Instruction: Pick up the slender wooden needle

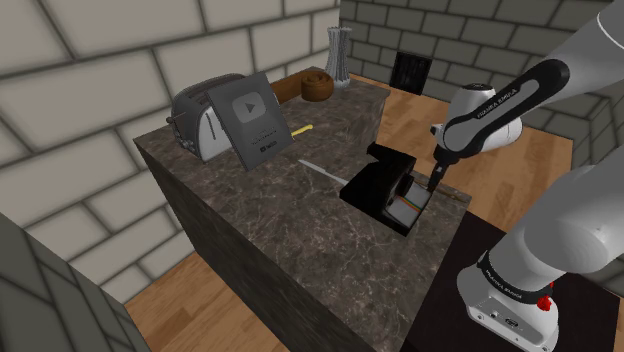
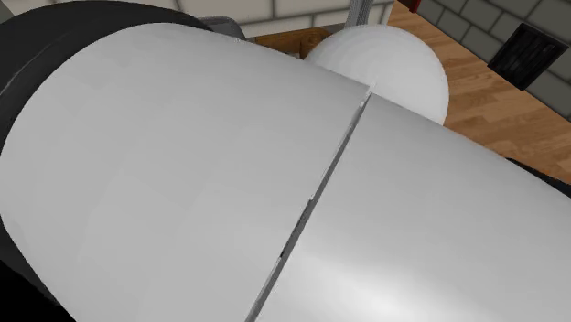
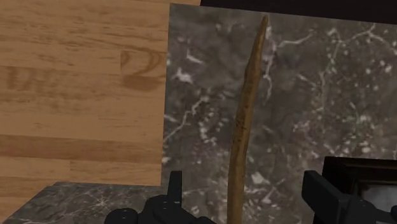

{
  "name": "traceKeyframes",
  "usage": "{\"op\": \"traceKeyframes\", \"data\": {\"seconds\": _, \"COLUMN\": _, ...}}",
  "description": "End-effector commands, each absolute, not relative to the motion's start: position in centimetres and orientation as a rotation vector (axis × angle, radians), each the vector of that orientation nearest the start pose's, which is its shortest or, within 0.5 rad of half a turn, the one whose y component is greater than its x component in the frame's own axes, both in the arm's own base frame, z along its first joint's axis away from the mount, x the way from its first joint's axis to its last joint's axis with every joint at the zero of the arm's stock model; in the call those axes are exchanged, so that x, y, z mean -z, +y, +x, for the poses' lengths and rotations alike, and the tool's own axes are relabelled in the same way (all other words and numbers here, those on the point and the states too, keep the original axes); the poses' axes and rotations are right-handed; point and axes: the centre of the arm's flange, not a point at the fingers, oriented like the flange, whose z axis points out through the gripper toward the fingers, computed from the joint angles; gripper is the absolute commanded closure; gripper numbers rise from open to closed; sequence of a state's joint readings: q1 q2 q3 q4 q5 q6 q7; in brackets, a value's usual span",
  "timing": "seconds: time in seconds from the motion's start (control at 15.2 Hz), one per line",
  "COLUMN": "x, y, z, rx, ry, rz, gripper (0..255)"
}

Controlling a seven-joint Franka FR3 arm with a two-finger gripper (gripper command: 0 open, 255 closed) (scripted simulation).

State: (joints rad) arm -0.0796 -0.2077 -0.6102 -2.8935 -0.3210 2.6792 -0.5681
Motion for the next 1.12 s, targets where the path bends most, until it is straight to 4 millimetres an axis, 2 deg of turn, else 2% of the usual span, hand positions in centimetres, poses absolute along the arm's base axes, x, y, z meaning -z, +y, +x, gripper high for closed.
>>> {"op": "traceKeyframes", "data": {"seconds": 0.0, "x": -22.1, "y": -19.8, "z": 27.9, "rx": -0.049, "ry": -0.283, "rz": -3.130, "gripper": 0}}
{"op": "traceKeyframes", "data": {"seconds": 0.13, "x": -21.8, "y": -19.8, "z": 27.9, "rx": -0.049, "ry": -0.283, "rz": -3.130, "gripper": 0}}
{"op": "traceKeyframes", "data": {"seconds": 0.2, "x": -21.9, "y": -19.8, "z": 27.9, "rx": -0.049, "ry": -0.283, "rz": -3.130, "gripper": 255}}
{"op": "traceKeyframes", "data": {"seconds": 0.79, "x": -21.8, "y": -19.8, "z": 27.9, "rx": -0.049, "ry": -0.283, "rz": -3.130, "gripper": 255}}
{"op": "traceKeyframes", "data": {"seconds": 1.06, "x": -23.9, "y": -19.8, "z": 27.9, "rx": -0.049, "ry": -0.283, "rz": -3.130, "gripper": 255}}
